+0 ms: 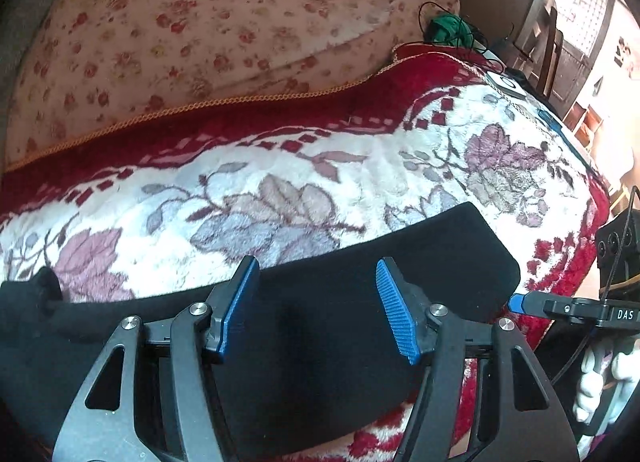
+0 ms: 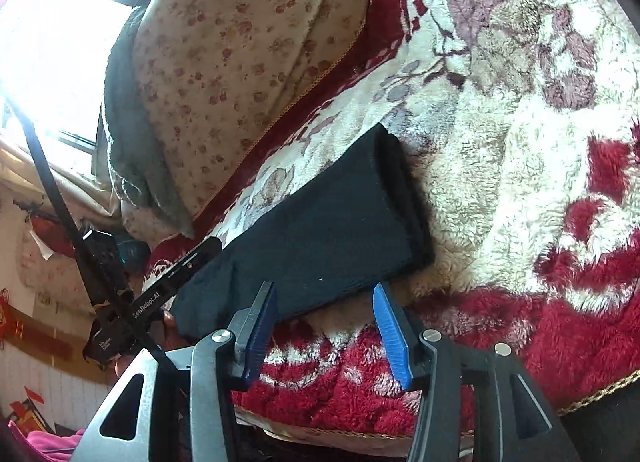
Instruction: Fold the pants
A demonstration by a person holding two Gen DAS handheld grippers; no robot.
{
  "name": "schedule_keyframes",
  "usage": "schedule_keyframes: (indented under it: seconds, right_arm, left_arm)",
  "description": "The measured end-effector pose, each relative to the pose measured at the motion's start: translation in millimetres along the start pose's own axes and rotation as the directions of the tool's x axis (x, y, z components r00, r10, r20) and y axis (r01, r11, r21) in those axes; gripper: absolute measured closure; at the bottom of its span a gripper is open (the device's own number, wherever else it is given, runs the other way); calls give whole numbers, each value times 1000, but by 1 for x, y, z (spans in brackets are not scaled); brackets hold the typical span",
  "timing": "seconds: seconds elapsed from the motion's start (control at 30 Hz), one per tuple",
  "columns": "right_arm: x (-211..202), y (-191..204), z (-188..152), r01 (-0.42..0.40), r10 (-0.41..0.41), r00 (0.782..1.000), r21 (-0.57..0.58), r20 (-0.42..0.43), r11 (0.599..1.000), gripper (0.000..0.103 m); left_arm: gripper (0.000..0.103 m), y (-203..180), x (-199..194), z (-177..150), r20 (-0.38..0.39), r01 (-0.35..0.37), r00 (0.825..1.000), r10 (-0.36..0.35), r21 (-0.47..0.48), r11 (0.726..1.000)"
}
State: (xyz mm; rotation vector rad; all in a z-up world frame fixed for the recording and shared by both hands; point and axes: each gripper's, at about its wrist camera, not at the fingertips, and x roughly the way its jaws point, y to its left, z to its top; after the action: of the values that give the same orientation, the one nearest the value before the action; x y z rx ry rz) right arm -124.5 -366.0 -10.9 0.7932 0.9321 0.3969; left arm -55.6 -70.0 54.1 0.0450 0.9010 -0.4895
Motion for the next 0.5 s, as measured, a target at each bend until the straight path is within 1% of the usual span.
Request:
schedule_keyframes:
  seconds: [0.3, 0.5]
  right_arm:
    - [12, -5, -2, -27, 26, 1000, 57, 13, 998, 54]
    - [24, -15, -2, -57, 54, 998, 114, 27, 992, 54]
  left_arm:
    - [42, -3, 7, 2, -7, 3, 1000, -3, 32, 999]
    - [42, 0, 16, 12, -40, 71, 997, -69, 54, 996]
